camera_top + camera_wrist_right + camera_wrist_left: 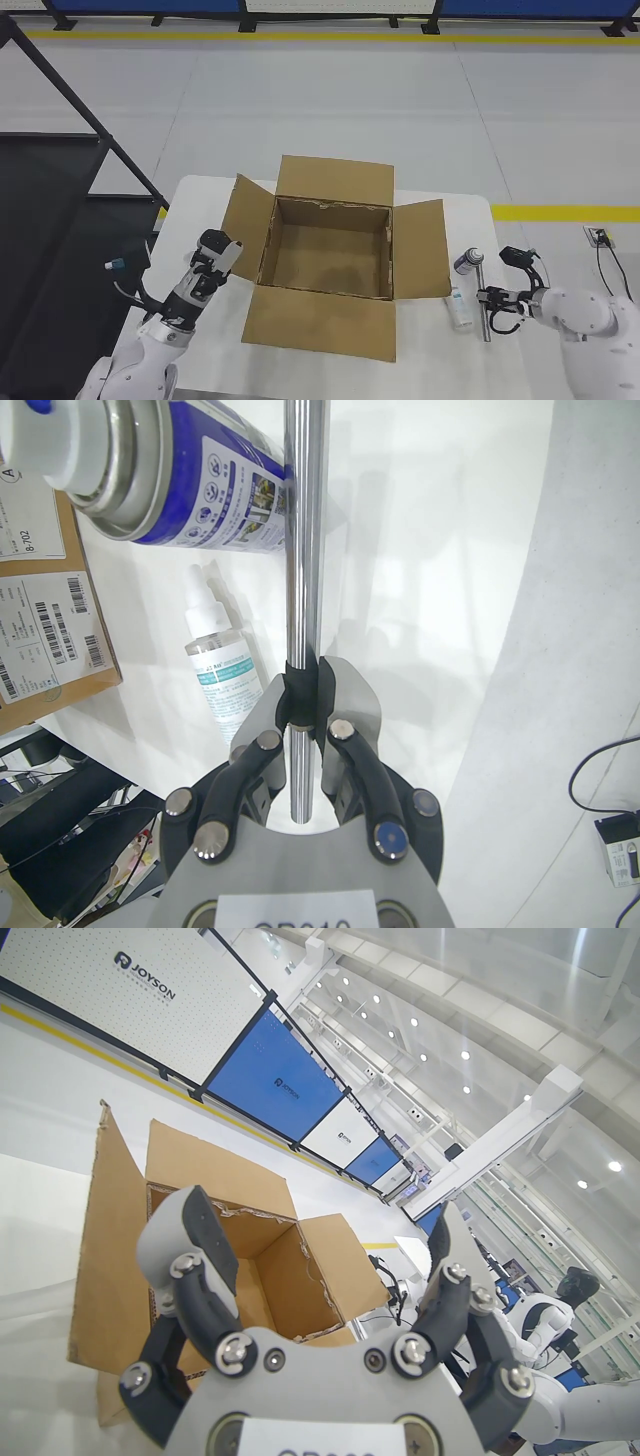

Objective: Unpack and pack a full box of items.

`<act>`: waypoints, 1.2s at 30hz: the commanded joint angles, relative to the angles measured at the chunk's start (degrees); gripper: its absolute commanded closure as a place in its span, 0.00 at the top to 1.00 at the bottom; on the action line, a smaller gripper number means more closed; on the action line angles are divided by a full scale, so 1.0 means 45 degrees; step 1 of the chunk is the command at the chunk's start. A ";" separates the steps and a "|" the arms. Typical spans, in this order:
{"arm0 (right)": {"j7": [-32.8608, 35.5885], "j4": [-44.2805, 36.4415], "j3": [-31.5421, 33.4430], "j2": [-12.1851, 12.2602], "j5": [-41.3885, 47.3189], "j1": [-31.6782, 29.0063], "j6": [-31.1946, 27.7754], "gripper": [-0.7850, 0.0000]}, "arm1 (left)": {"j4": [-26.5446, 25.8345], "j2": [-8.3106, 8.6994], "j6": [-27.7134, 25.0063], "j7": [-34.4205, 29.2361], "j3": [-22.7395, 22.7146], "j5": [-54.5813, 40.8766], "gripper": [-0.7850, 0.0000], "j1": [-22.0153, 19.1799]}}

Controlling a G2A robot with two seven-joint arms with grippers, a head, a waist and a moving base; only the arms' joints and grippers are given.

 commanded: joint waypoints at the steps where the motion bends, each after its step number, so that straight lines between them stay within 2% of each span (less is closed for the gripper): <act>1: -0.0069 0.0164 -0.0131 0.0026 0.0038 0.0094 -0.0018 0.00 | -0.0015 0.0004 -0.0016 0.0005 -0.0023 -0.0011 1.00 0.0026; 7: -0.0237 0.0623 -0.0511 0.0104 0.0113 0.0340 0.0117 0.00 | -0.0073 0.0020 -0.0040 -0.0025 -0.0084 -0.0008 1.00 0.0105; 9: -0.0261 0.0755 -0.0614 0.0134 0.0137 0.0414 0.0142 0.14 | -0.0083 0.0026 -0.0059 -0.0039 -0.0112 -0.0021 1.00 0.0130; 10: -0.0290 0.0807 -0.0669 0.0147 0.0157 0.0448 0.0150 0.15 | -0.0087 0.0029 -0.0068 -0.0045 -0.0127 -0.0030 1.00 0.0143; 12: -0.0325 0.0898 -0.0772 0.0173 0.0199 0.0506 0.0178 0.26 | -0.0093 0.0034 -0.0088 -0.0055 -0.0154 -0.0047 1.00 0.0167; 15: -0.0343 0.0994 -0.0886 0.0220 0.0276 0.0568 0.0202 0.32 | -0.0128 0.0040 -0.0109 -0.0032 -0.0199 -0.0067 1.00 0.0208; 22: -0.0802 0.0804 -0.0633 0.0385 0.0731 0.0455 0.0391 0.38 | -0.0216 0.0056 -0.0186 -0.0013 -0.0272 -0.0087 1.00 0.0284; 29: -0.1856 -0.1493 0.0899 0.0605 0.2604 -0.0666 0.0792 0.40 | -0.0240 0.0069 -0.0188 0.0022 -0.0356 -0.0112 1.00 0.0312; 31: -0.2180 -0.2447 0.1303 0.0621 0.3633 -0.1130 0.0514 0.43 | -0.0249 0.0073 -0.0170 0.0039 -0.0390 -0.0107 1.00 0.0324; 33: -0.2410 -0.3332 0.1534 0.0616 0.4750 -0.1574 0.0048 0.40 | -0.0260 0.0076 -0.0165 0.0075 -0.0428 -0.0117 1.00 0.0331; 36: -0.2328 -0.4335 0.1439 0.0625 0.5796 -0.1914 -0.0407 0.43 | -0.0279 0.0080 -0.0146 0.0162 -0.0511 -0.0128 1.00 0.0360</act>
